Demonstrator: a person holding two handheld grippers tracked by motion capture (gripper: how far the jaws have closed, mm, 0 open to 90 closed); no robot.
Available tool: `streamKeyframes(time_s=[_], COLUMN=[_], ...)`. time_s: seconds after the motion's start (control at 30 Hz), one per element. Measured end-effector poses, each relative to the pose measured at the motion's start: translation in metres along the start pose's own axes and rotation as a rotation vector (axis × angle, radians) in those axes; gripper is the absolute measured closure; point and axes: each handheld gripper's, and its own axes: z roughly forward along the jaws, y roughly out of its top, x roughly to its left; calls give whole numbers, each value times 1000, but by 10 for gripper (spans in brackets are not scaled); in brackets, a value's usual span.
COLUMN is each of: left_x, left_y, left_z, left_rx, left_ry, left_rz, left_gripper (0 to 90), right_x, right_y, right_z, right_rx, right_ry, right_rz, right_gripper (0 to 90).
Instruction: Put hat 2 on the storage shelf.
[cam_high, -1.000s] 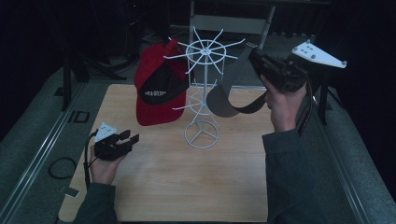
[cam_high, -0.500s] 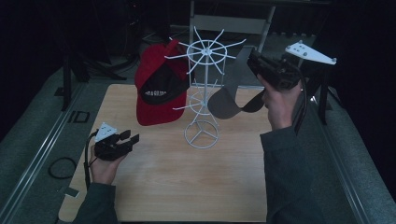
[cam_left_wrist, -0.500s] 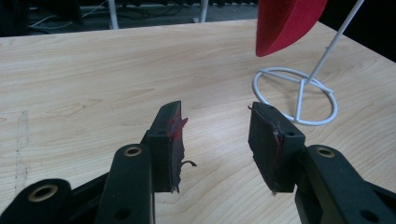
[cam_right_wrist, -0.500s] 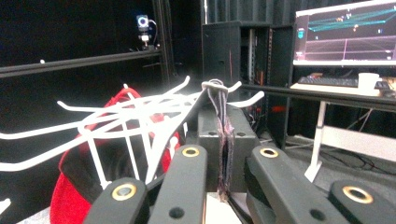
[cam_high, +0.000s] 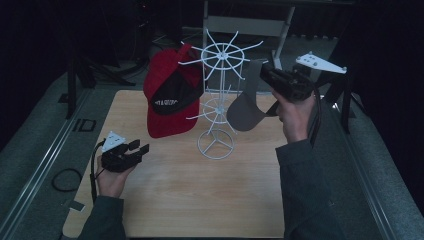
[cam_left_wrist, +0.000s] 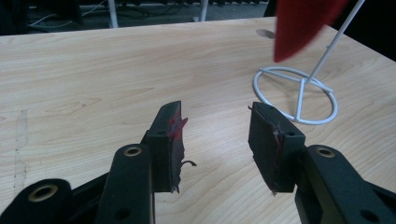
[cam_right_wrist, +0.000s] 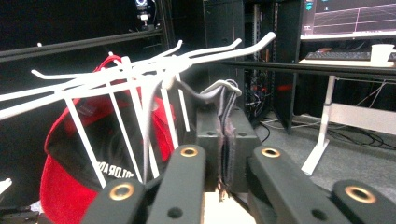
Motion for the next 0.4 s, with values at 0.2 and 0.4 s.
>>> streamKeyframes(time_s=[0.2,0.4], left_x=[1,1], left_y=[0,0], left_z=[-1,-1], left_rx=[-1,-1], left_ry=[2,2], left_rz=[-1,1], left_gripper=[554,554], right_x=[-9,-17], right_y=[-4,-4], right_z=[-17,-44], right_rx=[-68,-185], right_ry=[-14,-36], right_rz=[44,47], right_gripper=[553,459])
